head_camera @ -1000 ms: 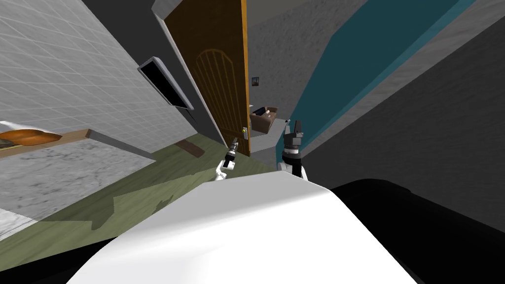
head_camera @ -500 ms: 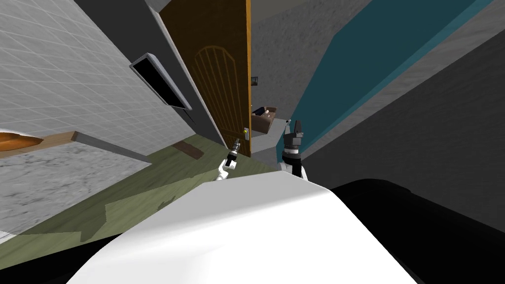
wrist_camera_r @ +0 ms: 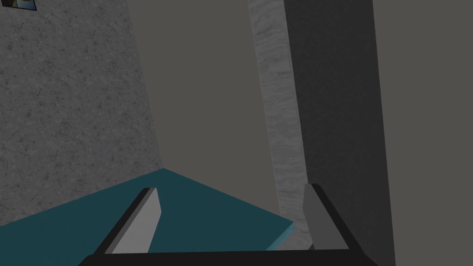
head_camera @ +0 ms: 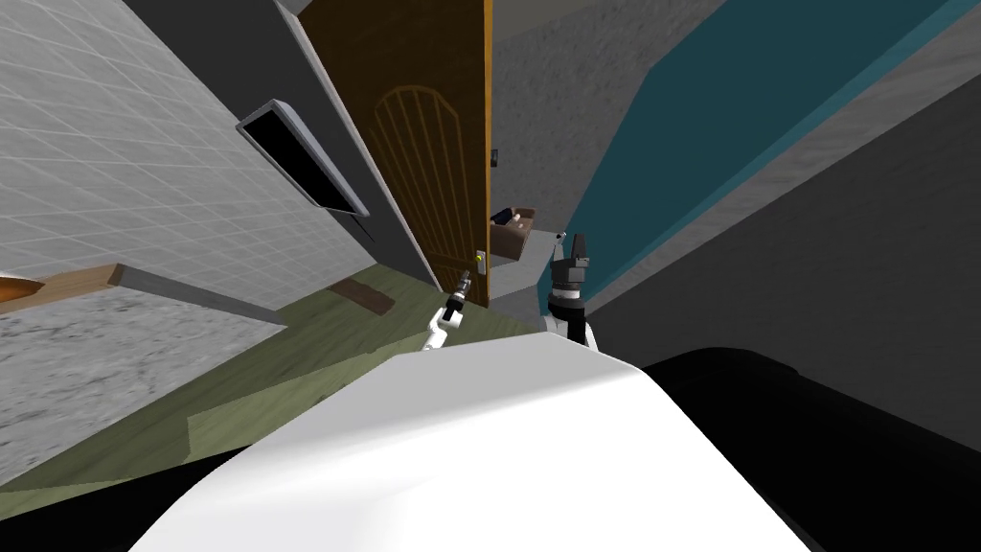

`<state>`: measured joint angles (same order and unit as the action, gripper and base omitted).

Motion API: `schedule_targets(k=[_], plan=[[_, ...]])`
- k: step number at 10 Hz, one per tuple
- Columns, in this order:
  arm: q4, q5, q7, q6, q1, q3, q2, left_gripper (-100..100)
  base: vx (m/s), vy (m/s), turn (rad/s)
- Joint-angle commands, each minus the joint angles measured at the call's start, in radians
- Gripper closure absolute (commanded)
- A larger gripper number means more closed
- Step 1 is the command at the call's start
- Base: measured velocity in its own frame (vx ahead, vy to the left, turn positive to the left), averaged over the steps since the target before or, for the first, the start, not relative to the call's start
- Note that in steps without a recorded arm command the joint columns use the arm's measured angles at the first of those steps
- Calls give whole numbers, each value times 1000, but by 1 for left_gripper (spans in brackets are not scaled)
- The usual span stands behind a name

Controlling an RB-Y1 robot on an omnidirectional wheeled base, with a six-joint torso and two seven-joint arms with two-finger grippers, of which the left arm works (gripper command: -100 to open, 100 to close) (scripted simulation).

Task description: Push the door open

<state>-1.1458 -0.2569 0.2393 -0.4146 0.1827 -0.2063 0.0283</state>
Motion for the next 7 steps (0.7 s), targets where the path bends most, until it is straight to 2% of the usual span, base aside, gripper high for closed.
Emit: schedule_targets(k=[1,7], plan=[[35,-4,11,0,20,-6,-5,-100,76,93,-40],[138,-16,42,8,78,-26,-31,-100,71,87,-44]])
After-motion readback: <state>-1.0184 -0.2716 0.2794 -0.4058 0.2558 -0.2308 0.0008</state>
